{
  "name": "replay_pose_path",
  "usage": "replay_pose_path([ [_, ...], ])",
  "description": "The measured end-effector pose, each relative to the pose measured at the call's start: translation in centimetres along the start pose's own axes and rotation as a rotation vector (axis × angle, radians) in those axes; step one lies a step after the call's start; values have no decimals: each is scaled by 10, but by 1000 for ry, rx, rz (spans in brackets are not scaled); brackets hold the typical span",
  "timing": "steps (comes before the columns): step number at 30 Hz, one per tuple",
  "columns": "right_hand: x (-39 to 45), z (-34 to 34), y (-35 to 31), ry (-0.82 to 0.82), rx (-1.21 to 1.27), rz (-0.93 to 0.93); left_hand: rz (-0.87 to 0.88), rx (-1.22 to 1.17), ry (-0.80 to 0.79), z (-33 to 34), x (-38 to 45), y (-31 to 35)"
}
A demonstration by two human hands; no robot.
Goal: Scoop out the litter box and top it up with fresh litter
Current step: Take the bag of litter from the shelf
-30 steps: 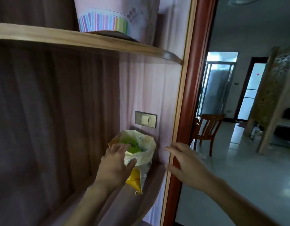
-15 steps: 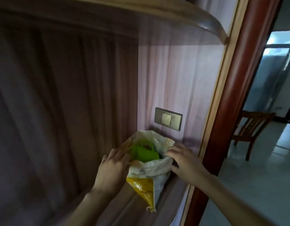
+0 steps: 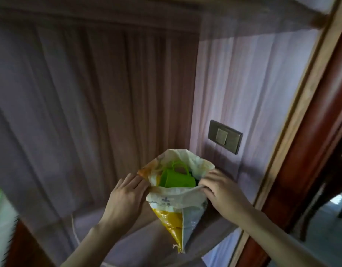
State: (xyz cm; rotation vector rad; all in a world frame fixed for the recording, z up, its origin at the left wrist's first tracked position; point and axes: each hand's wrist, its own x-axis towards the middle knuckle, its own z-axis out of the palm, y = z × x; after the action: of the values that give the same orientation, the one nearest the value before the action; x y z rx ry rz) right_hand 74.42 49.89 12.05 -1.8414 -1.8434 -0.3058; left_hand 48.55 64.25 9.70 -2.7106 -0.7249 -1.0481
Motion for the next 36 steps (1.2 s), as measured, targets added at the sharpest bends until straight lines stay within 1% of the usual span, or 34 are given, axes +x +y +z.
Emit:
replay_pose_path([
  [3,3,6,-14,6,69,-85,-66,60,6,-20,-26,5],
  [7,4,13,-42,13,173,-148,-165,107,6,-48,-55,10],
  [11,10,13,-65,-6,211,-216,-253,111,8,-71,-77,10],
  [14,8,15,-82,-12,184,-235,-308,150,-23,-80,-84,2],
  [17,3,20,-85,-43,54,-217,-351,140,-145,-82,-86,-9],
  [24,-9,15,-76,-127,-33,-6,-323,56,-332,-78,-70,-17],
  [29,-4,3,-78,-282,-94,171,-256,9,-333,-80,-61,-24],
  [31,1,2,-77,-303,-86,182,-233,-19,-314,-76,-62,-27],
  [34,4,5,-73,-290,-83,138,-185,-19,-270,-69,-67,-27],
  [36,4,8,-70,-275,-102,97,-187,-18,-237,-65,-71,-25],
])
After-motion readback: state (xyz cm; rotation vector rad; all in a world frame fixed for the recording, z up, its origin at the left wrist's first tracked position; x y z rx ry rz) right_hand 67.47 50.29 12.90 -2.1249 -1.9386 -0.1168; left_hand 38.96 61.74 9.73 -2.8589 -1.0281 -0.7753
